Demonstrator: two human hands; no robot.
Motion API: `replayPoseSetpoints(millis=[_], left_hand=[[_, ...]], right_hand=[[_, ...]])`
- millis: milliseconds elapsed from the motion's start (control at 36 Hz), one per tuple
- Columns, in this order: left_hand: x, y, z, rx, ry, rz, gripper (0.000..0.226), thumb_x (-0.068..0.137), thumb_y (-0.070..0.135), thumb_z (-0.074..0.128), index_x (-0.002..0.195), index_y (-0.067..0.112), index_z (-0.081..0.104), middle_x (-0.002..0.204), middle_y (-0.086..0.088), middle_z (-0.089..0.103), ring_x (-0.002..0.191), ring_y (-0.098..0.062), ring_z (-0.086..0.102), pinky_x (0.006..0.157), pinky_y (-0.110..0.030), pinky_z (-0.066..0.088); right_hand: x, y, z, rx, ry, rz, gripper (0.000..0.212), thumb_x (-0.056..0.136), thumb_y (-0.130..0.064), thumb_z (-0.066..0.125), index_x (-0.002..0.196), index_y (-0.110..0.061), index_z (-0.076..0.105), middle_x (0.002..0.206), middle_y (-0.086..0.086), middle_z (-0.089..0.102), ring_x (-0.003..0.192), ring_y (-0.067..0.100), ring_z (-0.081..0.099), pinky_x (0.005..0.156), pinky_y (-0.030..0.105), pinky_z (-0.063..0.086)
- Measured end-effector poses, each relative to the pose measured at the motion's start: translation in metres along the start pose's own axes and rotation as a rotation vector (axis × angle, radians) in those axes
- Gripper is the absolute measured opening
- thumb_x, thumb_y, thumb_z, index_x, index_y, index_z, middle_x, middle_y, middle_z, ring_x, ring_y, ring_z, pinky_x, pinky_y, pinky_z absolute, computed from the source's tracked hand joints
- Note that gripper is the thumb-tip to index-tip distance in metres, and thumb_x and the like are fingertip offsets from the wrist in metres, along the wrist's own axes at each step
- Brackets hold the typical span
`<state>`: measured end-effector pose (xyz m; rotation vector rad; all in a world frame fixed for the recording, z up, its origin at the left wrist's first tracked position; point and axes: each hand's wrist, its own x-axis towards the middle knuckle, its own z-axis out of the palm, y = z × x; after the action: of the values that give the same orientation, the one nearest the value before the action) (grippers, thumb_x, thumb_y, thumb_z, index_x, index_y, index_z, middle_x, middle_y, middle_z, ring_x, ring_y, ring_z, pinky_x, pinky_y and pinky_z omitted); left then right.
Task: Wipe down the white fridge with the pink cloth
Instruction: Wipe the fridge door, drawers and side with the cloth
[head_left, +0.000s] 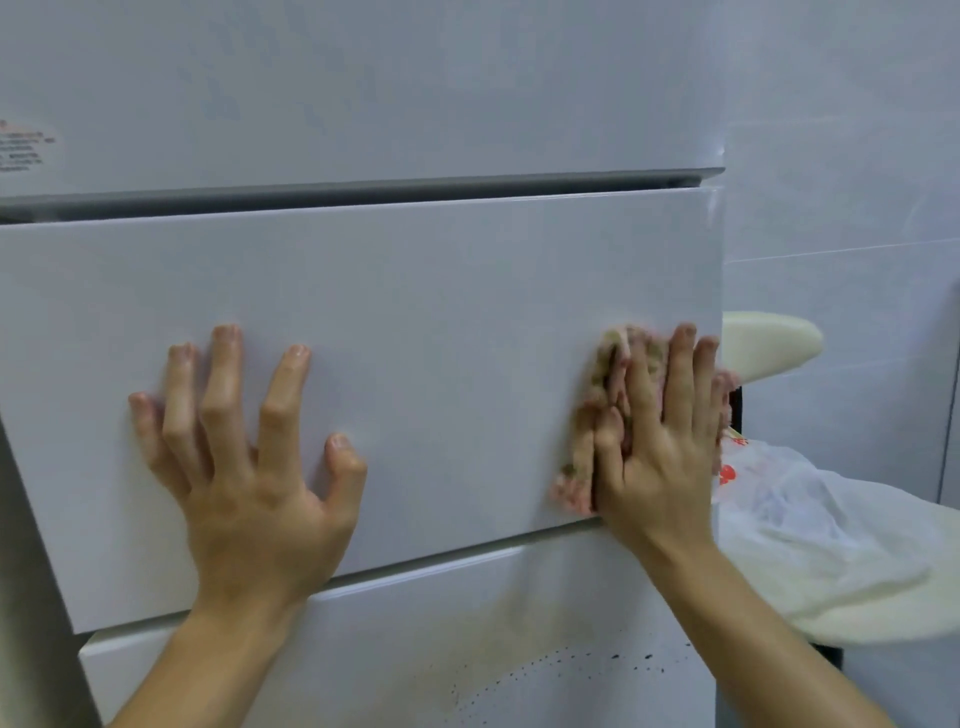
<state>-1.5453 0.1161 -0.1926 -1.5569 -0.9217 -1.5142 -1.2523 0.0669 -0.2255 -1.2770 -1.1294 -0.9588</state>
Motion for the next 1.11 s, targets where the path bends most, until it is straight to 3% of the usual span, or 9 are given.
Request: replayPoseSetpoints(millis=[111, 250, 333, 417, 583, 694, 806, 917, 1111], left_hand=[[0.000, 0.001, 0.000, -0.003, 0.007, -0.004, 0.058, 0.095, 0.031, 0.054, 0.149, 0.011, 0.052, 0.161, -0.025, 0.037, 0.152, -0.046, 0.026, 0.125, -0.068, 0.014], [-0.001, 0.000, 0.001, 0.003, 0.007, -0.006, 0.058, 0.095, 0.031, 0.054, 0.149, 0.011, 0.052, 0.162, -0.026, 0.037, 0.152, -0.048, 0.028, 0.126, -0.066, 0.013], [-0.001, 0.000, 0.002, -0.005, 0.013, -0.001, 0.057, 0.096, 0.033, 0.053, 0.149, 0.011, 0.052, 0.161, -0.025, 0.038, 0.152, -0.048, 0.027, 0.125, -0.067, 0.015], [-0.001, 0.000, 0.003, -0.013, 0.012, -0.012, 0.057, 0.098, 0.035, 0.049, 0.149, 0.011, 0.052, 0.161, -0.025, 0.038, 0.153, -0.045, 0.025, 0.122, -0.070, 0.018], [-0.001, 0.000, 0.004, -0.008, 0.006, -0.026, 0.058, 0.099, 0.038, 0.045, 0.150, 0.012, 0.051, 0.163, -0.023, 0.036, 0.154, -0.045, 0.024, 0.120, -0.072, 0.019], [-0.003, -0.001, 0.005, 0.011, 0.009, -0.017, 0.058, 0.098, 0.036, 0.047, 0.150, 0.010, 0.051, 0.163, -0.025, 0.036, 0.153, -0.048, 0.027, 0.121, -0.072, 0.018], [-0.002, 0.000, 0.004, 0.038, 0.020, -0.010, 0.058, 0.098, 0.034, 0.048, 0.151, 0.009, 0.050, 0.162, -0.026, 0.037, 0.152, -0.049, 0.028, 0.124, -0.069, 0.016], [-0.002, 0.001, 0.005, 0.045, 0.015, -0.007, 0.059, 0.097, 0.034, 0.049, 0.151, 0.009, 0.049, 0.161, -0.026, 0.037, 0.152, -0.049, 0.028, 0.125, -0.068, 0.015], [-0.003, 0.000, 0.005, 0.036, 0.010, -0.012, 0.058, 0.098, 0.035, 0.047, 0.151, 0.011, 0.049, 0.162, -0.025, 0.037, 0.152, -0.048, 0.027, 0.122, -0.070, 0.017]], right_hand=[[0.076, -0.011, -0.001, 0.025, 0.068, 0.149, 0.061, 0.106, -0.036, 0.035, 0.163, -0.017, 0.033, 0.172, 0.021, 0.016, 0.160, 0.042, 0.009, 0.129, 0.058, 0.011], [0.132, -0.017, -0.007, 0.151, 0.081, 0.290, 0.065, 0.105, -0.046, 0.027, 0.167, -0.030, 0.020, 0.176, 0.008, 0.007, 0.161, 0.032, 0.012, 0.129, 0.041, 0.015], [0.121, -0.011, -0.007, 0.158, 0.107, 0.331, 0.066, 0.105, -0.048, 0.029, 0.167, -0.029, 0.018, 0.171, 0.004, 0.026, 0.153, 0.025, 0.032, 0.116, 0.034, 0.028], [0.091, -0.001, -0.006, 0.199, 0.110, 0.434, 0.069, 0.105, -0.046, 0.033, 0.168, -0.021, 0.018, 0.149, 0.013, 0.048, 0.133, 0.033, 0.051, 0.104, 0.042, 0.041], [-0.009, 0.018, -0.013, 0.182, -0.009, 0.551, 0.052, 0.109, -0.038, 0.038, 0.153, -0.012, 0.030, 0.129, 0.018, 0.054, 0.113, 0.045, 0.057, 0.084, 0.047, 0.047], [-0.016, 0.015, -0.014, 0.223, 0.005, 0.642, 0.046, 0.102, -0.048, 0.030, 0.126, -0.011, 0.040, 0.110, 0.012, 0.055, 0.098, 0.041, 0.058, 0.077, 0.039, 0.038], [0.034, 0.006, -0.014, 0.234, 0.076, 0.655, 0.051, 0.098, -0.038, 0.032, 0.132, -0.003, 0.046, 0.118, 0.025, 0.062, 0.103, 0.046, 0.058, 0.075, 0.036, 0.027], [0.123, -0.004, -0.011, 0.213, 0.103, 0.604, 0.043, 0.109, -0.037, 0.036, 0.143, -0.011, 0.046, 0.132, 0.014, 0.062, 0.117, 0.039, 0.058, 0.080, 0.040, 0.031], [0.126, -0.001, -0.009, 0.184, 0.147, 0.576, 0.040, 0.109, -0.038, 0.035, 0.129, -0.006, 0.049, 0.118, 0.016, 0.067, 0.107, 0.040, 0.059, 0.074, 0.036, 0.024]])
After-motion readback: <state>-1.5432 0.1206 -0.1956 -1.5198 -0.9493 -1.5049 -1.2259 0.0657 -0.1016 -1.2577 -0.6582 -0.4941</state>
